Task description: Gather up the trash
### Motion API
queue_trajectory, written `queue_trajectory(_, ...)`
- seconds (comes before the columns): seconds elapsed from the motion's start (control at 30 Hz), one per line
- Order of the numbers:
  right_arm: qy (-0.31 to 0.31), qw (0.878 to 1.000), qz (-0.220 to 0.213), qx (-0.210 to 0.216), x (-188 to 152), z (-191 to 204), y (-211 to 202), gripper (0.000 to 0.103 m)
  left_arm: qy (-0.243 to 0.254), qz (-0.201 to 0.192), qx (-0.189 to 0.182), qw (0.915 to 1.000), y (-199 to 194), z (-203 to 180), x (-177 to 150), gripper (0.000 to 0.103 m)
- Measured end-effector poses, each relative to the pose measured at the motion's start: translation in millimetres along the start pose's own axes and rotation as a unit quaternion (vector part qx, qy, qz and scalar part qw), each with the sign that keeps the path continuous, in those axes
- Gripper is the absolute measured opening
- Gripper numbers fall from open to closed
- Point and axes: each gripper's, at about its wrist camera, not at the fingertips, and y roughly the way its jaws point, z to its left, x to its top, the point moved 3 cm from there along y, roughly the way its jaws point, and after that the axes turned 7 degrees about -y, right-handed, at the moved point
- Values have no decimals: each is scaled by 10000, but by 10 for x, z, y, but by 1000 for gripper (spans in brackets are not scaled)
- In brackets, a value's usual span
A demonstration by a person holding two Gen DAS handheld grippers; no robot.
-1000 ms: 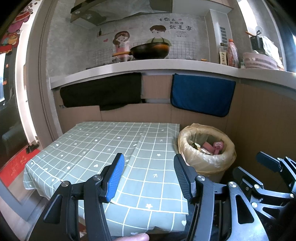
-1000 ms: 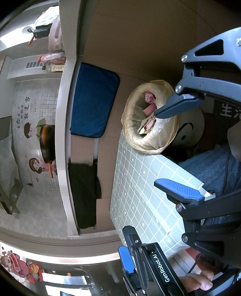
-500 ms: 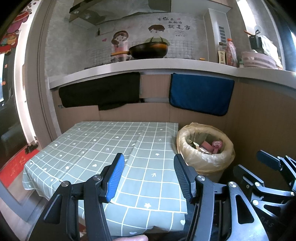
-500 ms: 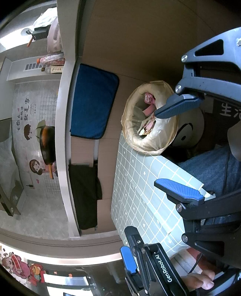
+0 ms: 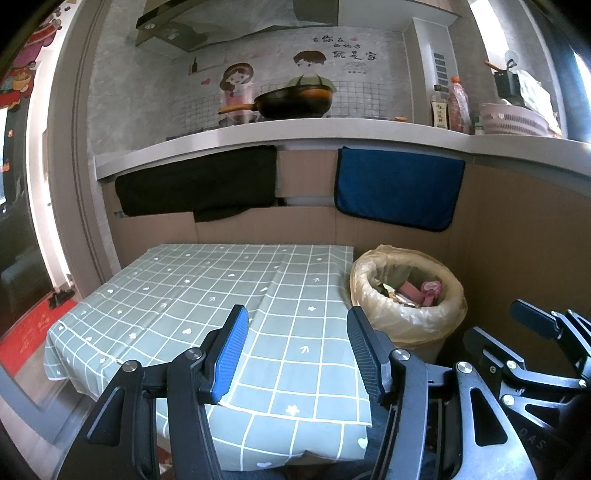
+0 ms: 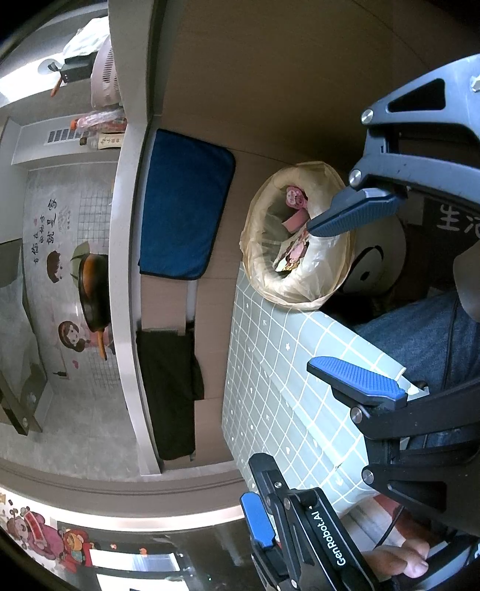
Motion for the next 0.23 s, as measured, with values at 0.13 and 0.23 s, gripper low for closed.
queue_trajectory(0.13,5,10000,-2,1,1,0,0,64,0,3,-1,10000,-1,5,1,56)
queue_trajectory(0.23,8,10000,-2,-2,1,-14,1,64,6,2,-1,10000,1,9,1,56)
